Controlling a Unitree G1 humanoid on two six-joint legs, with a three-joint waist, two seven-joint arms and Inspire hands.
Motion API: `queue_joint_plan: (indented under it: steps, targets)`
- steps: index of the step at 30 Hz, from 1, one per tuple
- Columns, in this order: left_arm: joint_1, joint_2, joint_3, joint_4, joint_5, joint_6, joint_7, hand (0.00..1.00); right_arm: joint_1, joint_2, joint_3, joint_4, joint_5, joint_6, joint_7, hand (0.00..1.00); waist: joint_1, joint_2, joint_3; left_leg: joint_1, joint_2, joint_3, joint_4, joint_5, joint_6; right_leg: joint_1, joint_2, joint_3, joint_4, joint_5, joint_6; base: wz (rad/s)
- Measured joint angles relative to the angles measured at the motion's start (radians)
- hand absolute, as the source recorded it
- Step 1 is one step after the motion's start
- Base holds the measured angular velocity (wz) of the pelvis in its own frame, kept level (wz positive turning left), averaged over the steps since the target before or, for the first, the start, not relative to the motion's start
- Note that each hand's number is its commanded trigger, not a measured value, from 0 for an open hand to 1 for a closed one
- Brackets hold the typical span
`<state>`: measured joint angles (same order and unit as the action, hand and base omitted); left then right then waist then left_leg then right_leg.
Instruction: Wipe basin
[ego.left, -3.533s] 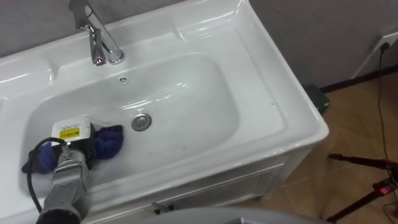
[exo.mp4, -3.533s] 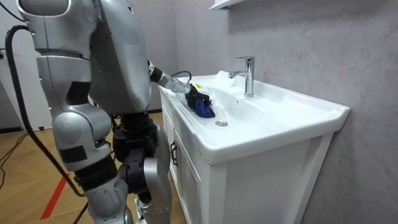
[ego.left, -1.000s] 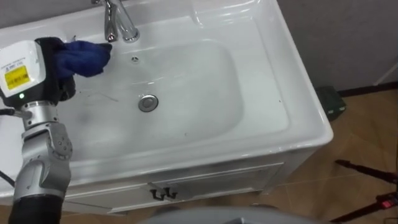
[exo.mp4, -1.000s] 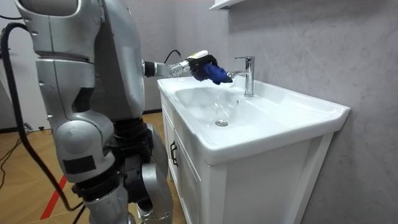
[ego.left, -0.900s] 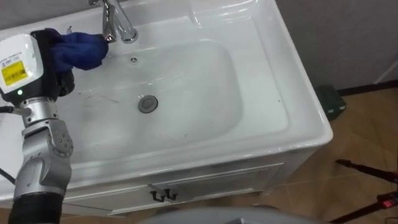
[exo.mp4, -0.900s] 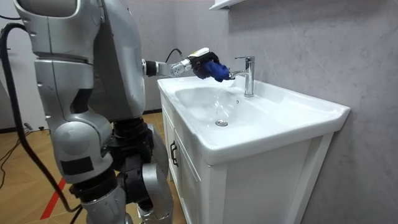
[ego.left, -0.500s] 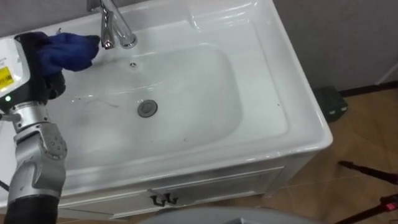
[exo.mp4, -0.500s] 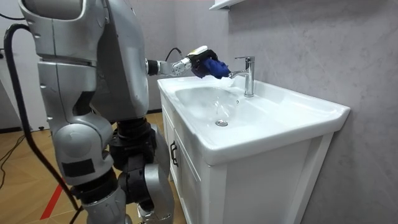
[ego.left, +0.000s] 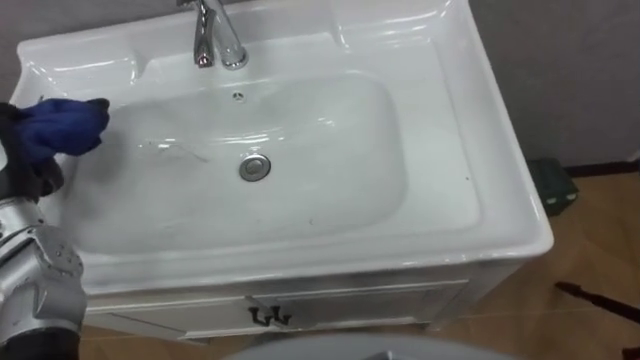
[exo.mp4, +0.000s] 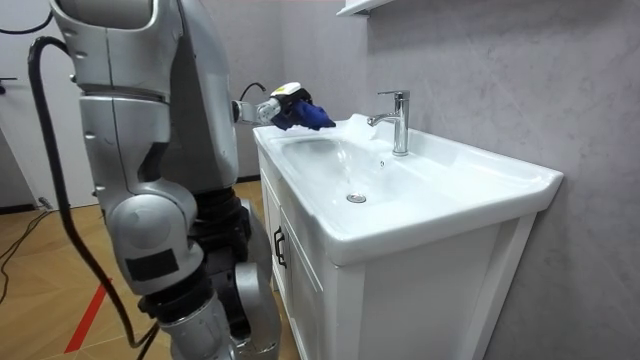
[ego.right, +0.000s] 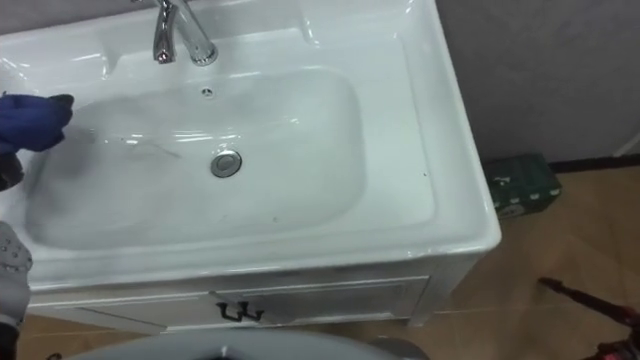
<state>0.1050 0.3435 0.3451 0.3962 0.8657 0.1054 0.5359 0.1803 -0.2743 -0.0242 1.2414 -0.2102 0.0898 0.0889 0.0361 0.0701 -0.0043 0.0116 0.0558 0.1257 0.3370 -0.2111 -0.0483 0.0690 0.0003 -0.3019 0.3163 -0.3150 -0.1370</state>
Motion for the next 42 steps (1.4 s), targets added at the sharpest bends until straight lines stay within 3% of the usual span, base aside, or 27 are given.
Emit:
queue_joint_plan:
  steps: [9,23,24,29,42]
  targets:
    - [0.007,0.0,0.028,0.001,-0.011,0.013,0.0,1.0,0.018,-0.003,-0.016,-0.021,0.001,-0.001,0.0,0.0,0.024,-0.003,-0.0001,-0.001,-0.001,-0.01,-0.001,-0.001,-0.002,0.002,0.0,-0.003,-0.006,0.002,0.001,0.01]
    - [0.006,0.0,0.113,0.001,-0.013,-0.028,0.028,1.0,0.015,-0.004,-0.06,-0.029,0.01,-0.002,-0.001,0.0,0.024,0.002,-0.0007,-0.013,-0.006,-0.018,-0.001,-0.002,-0.003,-0.009,-0.003,-0.004,-0.005,0.004,0.006,0.0]
    - [0.006,0.0,0.113,0.0,-0.013,-0.03,0.029,1.0,0.015,-0.004,-0.062,-0.019,0.011,-0.002,0.0,0.0,0.024,-0.004,-0.0063,-0.021,-0.007,-0.018,0.0,-0.002,-0.003,-0.018,-0.004,-0.004,-0.002,0.004,0.007,0.0]
    - [0.006,0.0,0.112,0.0,-0.012,-0.042,0.029,1.0,0.007,-0.004,-0.055,0.001,0.052,-0.001,0.002,0.0,0.026,-0.007,-0.0041,-0.02,-0.012,-0.018,-0.001,-0.003,-0.002,-0.018,-0.01,0.0,-0.003,0.009,0.016,-0.01]
    - [0.007,0.0,0.091,0.009,-0.011,-0.04,0.016,1.0,0.018,-0.003,-0.054,-0.001,0.06,0.0,0.002,0.0,0.029,0.004,0.0008,-0.023,-0.018,0.023,0.002,-0.03,0.033,-0.033,-0.02,0.026,-0.006,0.032,0.056,-0.05]
